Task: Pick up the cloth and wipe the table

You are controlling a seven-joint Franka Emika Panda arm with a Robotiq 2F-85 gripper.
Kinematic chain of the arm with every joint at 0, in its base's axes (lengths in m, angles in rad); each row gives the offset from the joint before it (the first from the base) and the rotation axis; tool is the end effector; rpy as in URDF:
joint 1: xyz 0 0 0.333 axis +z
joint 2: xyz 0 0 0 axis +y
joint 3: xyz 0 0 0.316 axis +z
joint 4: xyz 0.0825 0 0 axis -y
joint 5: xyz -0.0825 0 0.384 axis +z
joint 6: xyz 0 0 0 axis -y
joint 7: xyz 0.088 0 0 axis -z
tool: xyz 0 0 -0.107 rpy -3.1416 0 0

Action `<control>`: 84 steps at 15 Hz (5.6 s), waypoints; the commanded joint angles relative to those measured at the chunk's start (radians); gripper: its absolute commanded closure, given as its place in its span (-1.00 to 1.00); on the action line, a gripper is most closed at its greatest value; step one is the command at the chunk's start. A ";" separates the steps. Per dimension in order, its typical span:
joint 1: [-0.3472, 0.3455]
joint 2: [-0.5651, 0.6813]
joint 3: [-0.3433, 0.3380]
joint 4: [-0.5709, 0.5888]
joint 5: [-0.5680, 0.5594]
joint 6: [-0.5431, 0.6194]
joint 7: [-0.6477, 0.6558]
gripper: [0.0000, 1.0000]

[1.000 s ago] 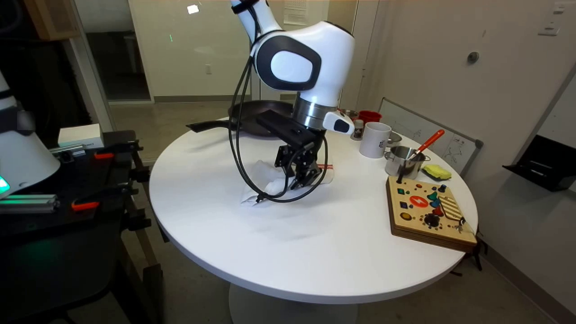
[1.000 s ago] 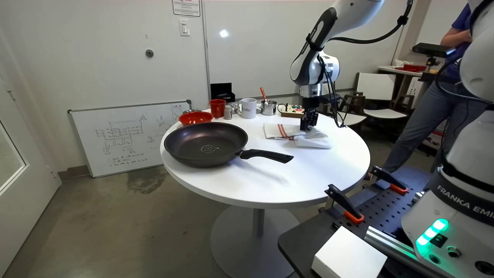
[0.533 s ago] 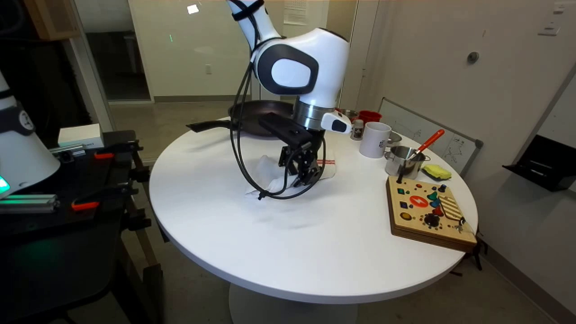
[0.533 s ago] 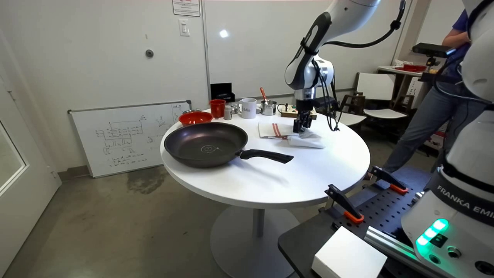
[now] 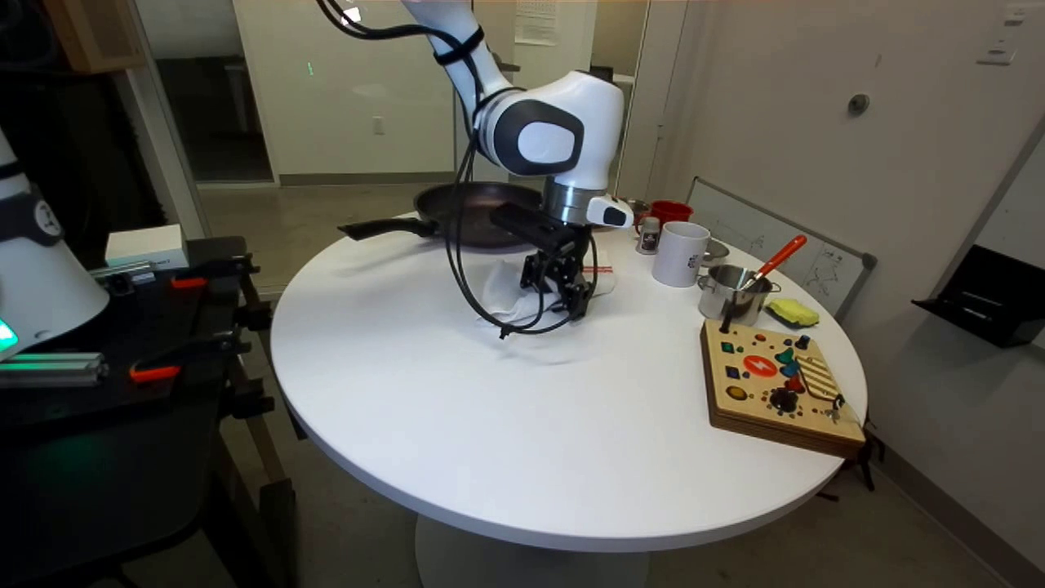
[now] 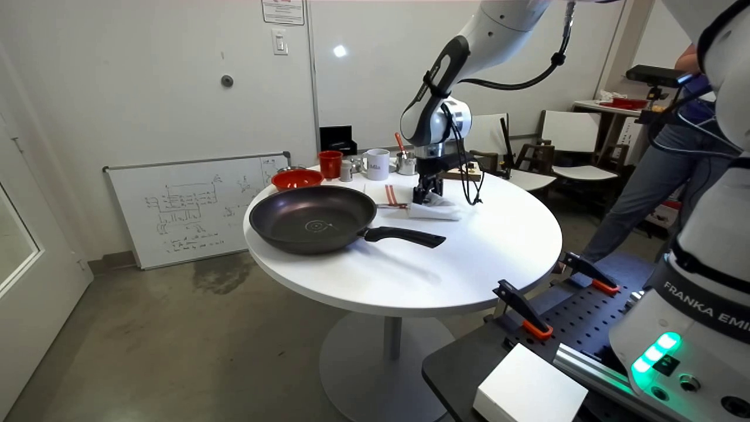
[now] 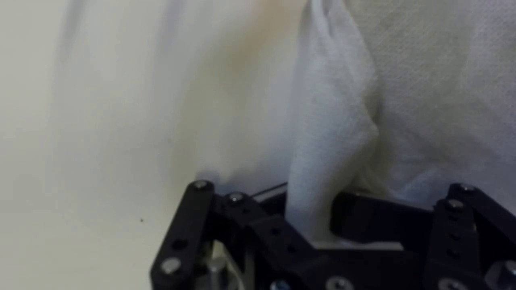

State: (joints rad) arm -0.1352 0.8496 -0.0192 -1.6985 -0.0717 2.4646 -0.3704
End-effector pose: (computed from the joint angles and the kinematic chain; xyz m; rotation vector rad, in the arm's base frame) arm 0.6461 -0.0996 0.0936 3.0742 0.4327 -0.1485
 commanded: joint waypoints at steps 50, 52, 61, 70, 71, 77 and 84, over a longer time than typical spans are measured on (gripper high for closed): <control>-0.122 0.475 -0.044 1.008 -0.009 -0.761 0.045 0.95; -0.131 0.487 -0.052 1.032 -0.010 -0.777 0.058 0.94; -0.149 0.479 -0.060 1.083 -0.001 -0.855 0.067 0.96; -0.136 0.378 0.021 1.119 0.006 -0.903 -0.104 0.99; -0.141 0.361 0.031 1.112 0.009 -0.917 -0.142 0.99; -0.211 0.284 0.095 1.083 0.048 -1.023 -0.337 0.95; -0.272 0.259 0.132 1.067 0.057 -1.056 -0.470 0.95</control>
State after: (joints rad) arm -0.3842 1.1422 0.0896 -0.5912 -0.0371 1.4375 -0.7884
